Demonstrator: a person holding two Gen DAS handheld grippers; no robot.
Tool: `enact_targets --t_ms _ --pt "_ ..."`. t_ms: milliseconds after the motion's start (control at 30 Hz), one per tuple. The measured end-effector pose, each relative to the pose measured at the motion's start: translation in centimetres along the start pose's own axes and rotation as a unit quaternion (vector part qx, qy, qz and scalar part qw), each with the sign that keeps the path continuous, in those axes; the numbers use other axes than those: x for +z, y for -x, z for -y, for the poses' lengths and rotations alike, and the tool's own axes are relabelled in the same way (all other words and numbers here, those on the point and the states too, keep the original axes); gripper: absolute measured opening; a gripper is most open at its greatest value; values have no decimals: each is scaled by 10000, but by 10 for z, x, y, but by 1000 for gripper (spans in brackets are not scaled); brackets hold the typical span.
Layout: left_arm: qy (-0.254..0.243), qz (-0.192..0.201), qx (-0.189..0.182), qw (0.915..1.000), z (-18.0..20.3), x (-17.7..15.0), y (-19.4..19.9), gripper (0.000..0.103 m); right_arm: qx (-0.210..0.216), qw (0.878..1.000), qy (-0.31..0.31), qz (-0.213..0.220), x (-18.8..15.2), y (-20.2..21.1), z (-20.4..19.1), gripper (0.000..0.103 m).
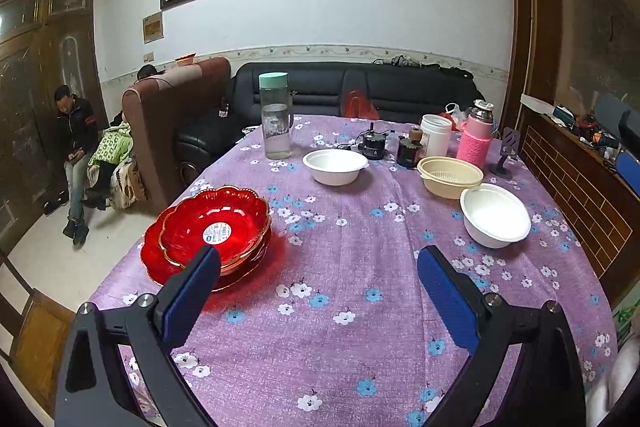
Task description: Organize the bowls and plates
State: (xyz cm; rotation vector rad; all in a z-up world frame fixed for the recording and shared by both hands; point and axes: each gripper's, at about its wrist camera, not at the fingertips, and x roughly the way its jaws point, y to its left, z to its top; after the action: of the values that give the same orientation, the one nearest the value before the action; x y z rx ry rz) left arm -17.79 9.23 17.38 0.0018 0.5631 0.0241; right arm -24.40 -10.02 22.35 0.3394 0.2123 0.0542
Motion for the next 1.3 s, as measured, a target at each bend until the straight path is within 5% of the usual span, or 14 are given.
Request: enact_targets --t_ms 200,400,600,800,1033,1300 --pt "56 -142 -2 9999 -9 3 -14 99 33 9999 19 -158 -6 -21 -1 82" --pt "70 261 8 9996 -31 35 6 99 13 9993 332 -140 18 -28 -7 82" --pt "-9 995 16 9950 -59 108 50 99 36 9951 900 408 90 -15 -34 82" --pt "-110 1226 -98 9923 -71 184 63 99 298 9931 1053 411 172 -28 -63 82" --pt "-139 1143 137 9933 -72 242 26 99 66 9909 1347 -27 220 -93 -92 84" --pt "14 362 67 9993 -64 242 -81 99 58 9877 970 -1225 168 -216 -57 84"
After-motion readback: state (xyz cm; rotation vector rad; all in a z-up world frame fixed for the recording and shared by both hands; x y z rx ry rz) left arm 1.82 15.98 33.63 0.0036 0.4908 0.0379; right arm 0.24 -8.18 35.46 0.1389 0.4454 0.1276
